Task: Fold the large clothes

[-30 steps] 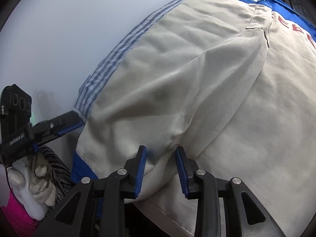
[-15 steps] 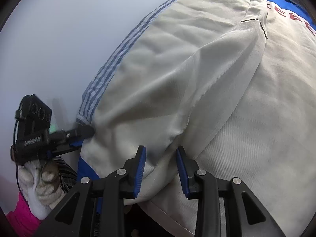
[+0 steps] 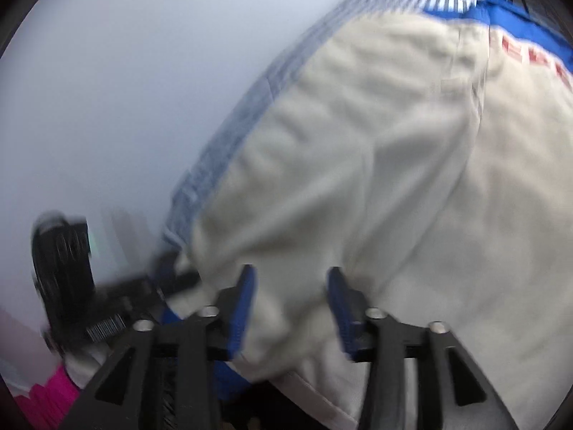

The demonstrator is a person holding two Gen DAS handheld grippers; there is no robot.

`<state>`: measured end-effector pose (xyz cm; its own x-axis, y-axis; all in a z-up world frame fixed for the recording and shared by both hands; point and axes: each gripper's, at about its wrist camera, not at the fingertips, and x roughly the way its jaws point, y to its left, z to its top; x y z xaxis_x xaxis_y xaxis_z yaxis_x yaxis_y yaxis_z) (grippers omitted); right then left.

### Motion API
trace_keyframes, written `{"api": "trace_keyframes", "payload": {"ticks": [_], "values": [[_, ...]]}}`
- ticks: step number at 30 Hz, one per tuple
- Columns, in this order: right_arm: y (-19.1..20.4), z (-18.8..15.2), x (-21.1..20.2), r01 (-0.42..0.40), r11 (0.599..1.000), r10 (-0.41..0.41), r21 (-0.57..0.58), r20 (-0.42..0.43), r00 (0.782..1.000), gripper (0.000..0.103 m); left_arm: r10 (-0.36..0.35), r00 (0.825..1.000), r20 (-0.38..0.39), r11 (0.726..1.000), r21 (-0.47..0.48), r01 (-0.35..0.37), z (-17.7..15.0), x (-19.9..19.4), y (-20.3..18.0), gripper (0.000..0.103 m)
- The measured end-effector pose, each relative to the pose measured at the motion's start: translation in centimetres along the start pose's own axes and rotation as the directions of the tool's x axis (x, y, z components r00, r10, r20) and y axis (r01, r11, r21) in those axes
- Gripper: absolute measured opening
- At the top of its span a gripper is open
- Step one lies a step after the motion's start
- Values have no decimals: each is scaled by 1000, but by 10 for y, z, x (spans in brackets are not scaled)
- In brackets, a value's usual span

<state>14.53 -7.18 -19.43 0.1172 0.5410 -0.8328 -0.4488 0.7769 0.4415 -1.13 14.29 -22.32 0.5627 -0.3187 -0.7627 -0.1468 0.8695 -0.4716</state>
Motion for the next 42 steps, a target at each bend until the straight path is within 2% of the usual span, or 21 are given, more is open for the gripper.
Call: {"api": "trace_keyframes", "payload": {"ticks": [2, 5, 7, 11, 15, 20, 21, 23, 24, 26, 27, 28, 29, 31, 33, 35, 38, 42], "values": [[1, 20, -9, 17, 1000, -17, -11, 40, 999, 63, 3, 1000, 20, 999, 44, -4, -1, -4, -13, 10], [1, 53, -8, 23, 1000, -23, -8, 50, 999, 65, 13, 999, 36, 996, 87, -17, -1, -7, -25, 10], [2, 78, 3, 26, 1000, -25, -4, 39, 999, 65, 14, 999, 43, 994, 103, -18, 0, -6, -31, 10], [13, 119, 33, 84, 996, -83, -11, 20, 996, 65, 13, 999, 50, 991, 131, -19, 1, -5, -42, 10], [23, 143, 65, 139, 990, -139, -25, -13, 990, 65, 6, 998, 57, 987, 160, -15, 0, -9, -52, 10], [34, 155, 104, 287, 954, -293, -84, -70, 954, 63, -5, 998, 56, 983, 184, -5, 1, -9, -63, 9], [36, 156, 111, 312, 945, -321, -103, -85, 943, 58, -4, 998, 55, 981, 193, -7, 1, -9, -66, 9], [38, 154, 120, 363, 921, -378, -144, -100, 920, 43, 0, 998, 56, 978, 209, -11, 1, -8, -71, 9], [39, 152, 124, 390, 905, -410, -169, -103, 906, 32, 0, 999, 55, 977, 213, -11, 1, -8, -73, 9], [38, 149, 126, 411, 891, -435, -194, -100, 895, 19, -1, 999, 54, 975, 224, -11, 2, -8, -78, 9], [34, 147, 122, 410, 891, -433, -192, -96, 896, 10, -3, 998, 55, 973, 229, -10, 2, -8, -80, 9], [30, 147, 117, 404, 897, -424, -179, -89, 901, 6, -4, 998, 57, 972, 236, -9, 2, -9, -82, 9], [27, 146, 112, 389, 907, -405, -161, -84, 911, 4, -8, 998, 59, 969, 248, -7, 2, -10, -86, 9], [13, 146, 97, 323, 942, -329, -95, -63, 942, 2, -7, 998, 62, 960, 281, -10, 1, -11, -95, 8], [-1, 143, 77, 237, 971, -238, -27, -20, 971, 2, -8, 998, 64, 946, 323, -13, -2, -12, -108, 8], [-17, 139, 57, 155, 987, -156, 32, 29, 987, 2, -10, 998, 64, 930, 368, -14, -5, -12, -122, 8], [-44, 130, 30, 43, 993, -56, 114, 109, 993, 2, -17, 998, 59, 903, 430, -10, -11, -11, -144, 8], [-86, 111, -5, -51, 981, 11, 186, 208, 978, 2, -25, 999, 30, 863, 505, 6, -18, -2, -175, 8]]}}
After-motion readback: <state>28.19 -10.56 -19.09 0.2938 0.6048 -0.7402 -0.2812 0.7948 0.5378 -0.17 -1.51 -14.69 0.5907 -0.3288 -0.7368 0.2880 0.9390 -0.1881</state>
